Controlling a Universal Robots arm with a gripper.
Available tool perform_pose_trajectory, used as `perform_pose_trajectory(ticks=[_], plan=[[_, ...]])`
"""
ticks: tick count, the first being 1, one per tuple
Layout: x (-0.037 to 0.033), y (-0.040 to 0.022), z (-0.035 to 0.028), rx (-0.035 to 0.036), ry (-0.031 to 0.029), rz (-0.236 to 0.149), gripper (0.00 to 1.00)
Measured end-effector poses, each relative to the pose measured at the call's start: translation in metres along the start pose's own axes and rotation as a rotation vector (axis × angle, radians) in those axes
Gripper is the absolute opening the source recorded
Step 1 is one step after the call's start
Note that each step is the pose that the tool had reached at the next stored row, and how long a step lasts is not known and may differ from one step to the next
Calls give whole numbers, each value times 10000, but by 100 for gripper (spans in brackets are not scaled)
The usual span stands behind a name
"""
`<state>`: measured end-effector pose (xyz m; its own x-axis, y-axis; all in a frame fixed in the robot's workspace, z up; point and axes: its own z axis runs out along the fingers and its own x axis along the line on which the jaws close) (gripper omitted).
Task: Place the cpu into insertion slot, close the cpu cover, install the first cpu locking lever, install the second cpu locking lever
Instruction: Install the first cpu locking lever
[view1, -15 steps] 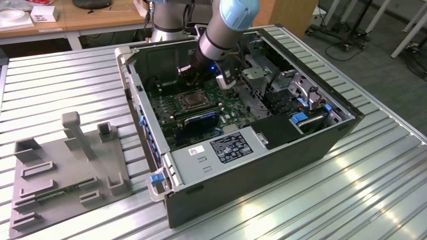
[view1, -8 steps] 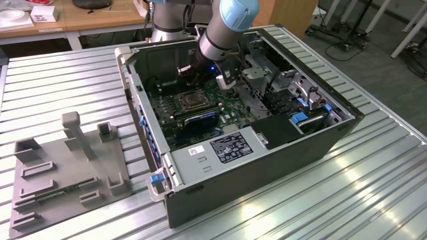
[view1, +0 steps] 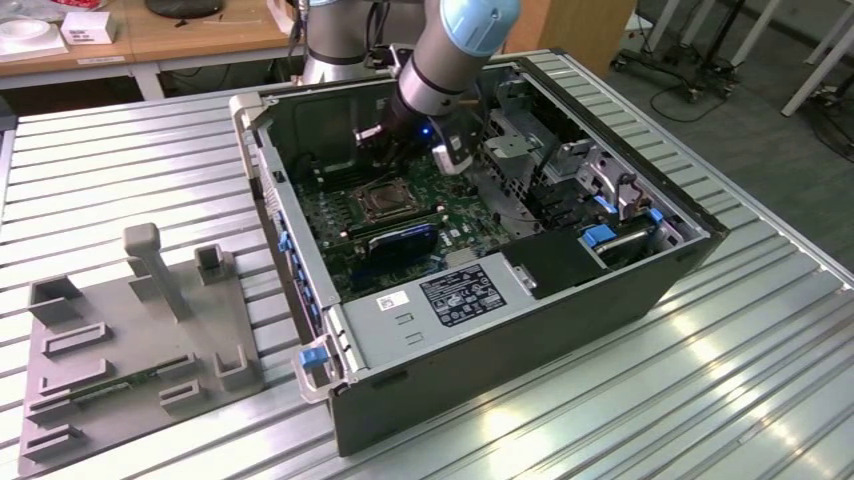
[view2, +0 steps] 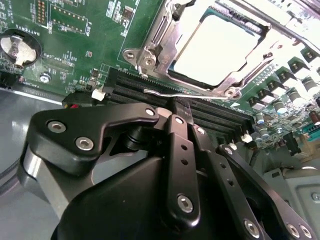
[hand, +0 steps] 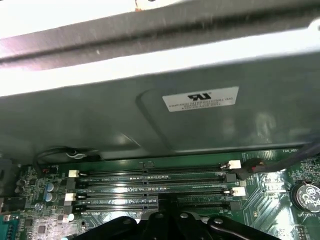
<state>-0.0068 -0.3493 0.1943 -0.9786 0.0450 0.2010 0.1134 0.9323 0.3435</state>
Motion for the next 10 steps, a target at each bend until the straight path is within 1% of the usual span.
perform_pose_trajectory(ticks=[7, 10], plan=[[14, 38, -53, -68, 8, -12, 11], [21, 54, -82, -108, 12, -19, 11]])
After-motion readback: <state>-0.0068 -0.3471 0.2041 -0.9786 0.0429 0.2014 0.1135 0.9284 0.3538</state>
